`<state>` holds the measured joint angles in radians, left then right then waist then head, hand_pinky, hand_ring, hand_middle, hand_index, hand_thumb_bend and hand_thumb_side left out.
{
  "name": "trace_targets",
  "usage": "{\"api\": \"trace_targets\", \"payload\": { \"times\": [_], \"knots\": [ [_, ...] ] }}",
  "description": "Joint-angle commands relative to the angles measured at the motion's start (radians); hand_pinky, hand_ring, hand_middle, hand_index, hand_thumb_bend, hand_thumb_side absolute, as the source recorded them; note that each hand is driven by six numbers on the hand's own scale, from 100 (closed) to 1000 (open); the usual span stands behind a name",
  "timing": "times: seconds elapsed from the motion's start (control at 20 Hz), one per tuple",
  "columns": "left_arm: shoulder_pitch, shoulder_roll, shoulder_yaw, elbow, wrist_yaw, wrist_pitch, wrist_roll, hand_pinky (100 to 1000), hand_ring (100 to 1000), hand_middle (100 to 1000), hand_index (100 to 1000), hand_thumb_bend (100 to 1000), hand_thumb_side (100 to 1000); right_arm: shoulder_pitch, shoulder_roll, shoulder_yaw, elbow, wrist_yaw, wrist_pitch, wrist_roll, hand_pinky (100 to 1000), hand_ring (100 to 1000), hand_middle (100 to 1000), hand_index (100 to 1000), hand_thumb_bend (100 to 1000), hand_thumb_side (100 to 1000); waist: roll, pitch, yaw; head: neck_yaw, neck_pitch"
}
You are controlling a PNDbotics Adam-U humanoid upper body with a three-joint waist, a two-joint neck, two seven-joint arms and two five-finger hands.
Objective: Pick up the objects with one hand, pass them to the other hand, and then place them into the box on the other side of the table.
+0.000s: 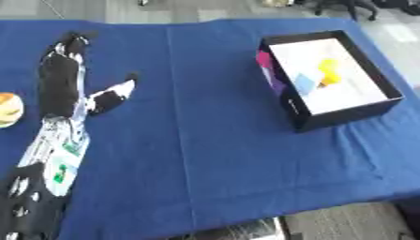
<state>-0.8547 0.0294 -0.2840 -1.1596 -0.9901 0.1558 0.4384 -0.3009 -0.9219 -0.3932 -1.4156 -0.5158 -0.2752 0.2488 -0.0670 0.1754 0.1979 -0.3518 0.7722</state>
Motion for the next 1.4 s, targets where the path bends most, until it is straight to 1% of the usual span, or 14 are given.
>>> {"api": "trace_targets", "payload": {
  "times": [0.05, 0.25, 0.3, 0.35, 0.4, 0.55, 0.65, 0.75, 0.8, 0.85, 0.9, 1.15, 1.25, 1.4],
  "knots": [
    [-0.048, 0.062, 0.017, -0.048, 0.054, 0.061, -0.096, 763, 629, 650, 804, 648, 399, 0.004, -0.025, -0.025, -0.054, 0.005, 0.011, -0.027, 816, 1000, 1000, 1000, 100, 470, 0.016, -0.038, 0.002, 0.017, -0.002],
    [-0.092, 0.150, 0.034, -0.086, 0.098, 0.131, -0.264, 770, 640, 665, 813, 655, 409, 0.018, -0.019, -0.034, -0.069, 0.034, 0.027, -0.045, 818, 1000, 1000, 1000, 100, 470, 0.025, -0.041, 0.010, 0.021, -0.002],
    [-0.100, 0.177, 0.040, -0.089, 0.099, 0.147, -0.300, 778, 658, 675, 820, 686, 399, 0.021, -0.018, -0.036, -0.073, 0.041, 0.025, -0.048, 820, 1000, 1000, 1000, 100, 470, 0.028, -0.042, 0.012, 0.021, -0.002],
    [-0.107, 0.203, 0.046, -0.089, 0.097, 0.161, -0.335, 781, 664, 677, 823, 611, 377, 0.024, -0.016, -0.038, -0.076, 0.047, 0.024, -0.050, 820, 1000, 1000, 1000, 100, 464, 0.030, -0.042, 0.013, 0.021, -0.002],
    [-0.111, 0.228, 0.054, -0.086, 0.098, 0.175, -0.372, 782, 666, 677, 824, 695, 408, 0.027, -0.015, -0.040, -0.077, 0.050, 0.025, -0.053, 820, 1000, 1000, 1000, 100, 470, 0.033, -0.042, 0.015, 0.022, -0.002],
    [-0.123, 0.289, 0.076, -0.067, 0.120, 0.209, -0.477, 785, 675, 680, 826, 706, 427, 0.035, -0.013, -0.045, -0.074, 0.052, 0.037, -0.048, 823, 1000, 1000, 1000, 100, 470, 0.039, -0.041, 0.019, 0.025, -0.002],
    [-0.130, 0.323, 0.085, -0.053, 0.142, 0.222, -0.547, 789, 691, 690, 826, 713, 451, 0.038, -0.010, -0.048, -0.068, 0.049, 0.047, -0.038, 823, 1000, 1000, 1000, 100, 470, 0.043, -0.039, 0.021, 0.032, -0.002],
    [-0.136, 0.355, 0.091, -0.035, 0.158, 0.231, -0.610, 791, 695, 692, 826, 714, 455, 0.040, -0.008, -0.053, -0.061, 0.055, 0.051, -0.032, 822, 1000, 1000, 1000, 100, 470, 0.045, -0.037, 0.021, 0.042, -0.002],
    [-0.139, 0.369, 0.095, -0.023, 0.168, 0.235, -0.639, 793, 701, 695, 825, 710, 474, 0.042, -0.008, -0.056, -0.055, 0.060, 0.055, -0.035, 814, 1000, 1000, 1000, 100, 470, 0.046, -0.036, 0.020, 0.048, -0.002],
    [-0.142, 0.383, 0.097, -0.008, 0.181, 0.239, -0.668, 793, 701, 695, 825, 711, 475, 0.043, -0.008, -0.058, -0.048, 0.065, 0.062, -0.042, 813, 1000, 1000, 1000, 100, 470, 0.047, -0.035, 0.020, 0.054, -0.002],
    [-0.145, 0.399, 0.097, 0.008, 0.191, 0.240, -0.698, 796, 714, 702, 830, 731, 475, 0.043, -0.008, -0.060, -0.041, 0.068, 0.068, -0.050, 811, 1000, 1000, 1000, 100, 470, 0.048, -0.034, 0.020, 0.059, -0.002],
    [-0.159, 0.460, 0.102, 0.092, 0.217, 0.224, -0.857, 803, 741, 711, 827, 798, 447, 0.050, -0.004, -0.066, -0.029, 0.086, 0.082, -0.066, 810, 1000, 1000, 1000, 100, 470, 0.050, -0.030, 0.018, 0.077, -0.002],
    [-0.163, 0.475, 0.106, 0.124, 0.229, 0.209, -0.920, 804, 749, 712, 812, 814, 450, 0.053, -0.002, -0.066, -0.027, 0.094, 0.086, -0.068, 809, 1000, 1000, 1000, 100, 470, 0.050, -0.029, 0.018, 0.079, -0.002],
    [-0.167, 0.493, 0.106, 0.149, 0.247, 0.169, -1.009, 806, 761, 717, 794, 824, 453, 0.057, 0.003, -0.069, -0.024, 0.107, 0.091, -0.072, 809, 1000, 1000, 1000, 100, 470, 0.050, -0.026, 0.018, 0.077, -0.002]
  ]
}}
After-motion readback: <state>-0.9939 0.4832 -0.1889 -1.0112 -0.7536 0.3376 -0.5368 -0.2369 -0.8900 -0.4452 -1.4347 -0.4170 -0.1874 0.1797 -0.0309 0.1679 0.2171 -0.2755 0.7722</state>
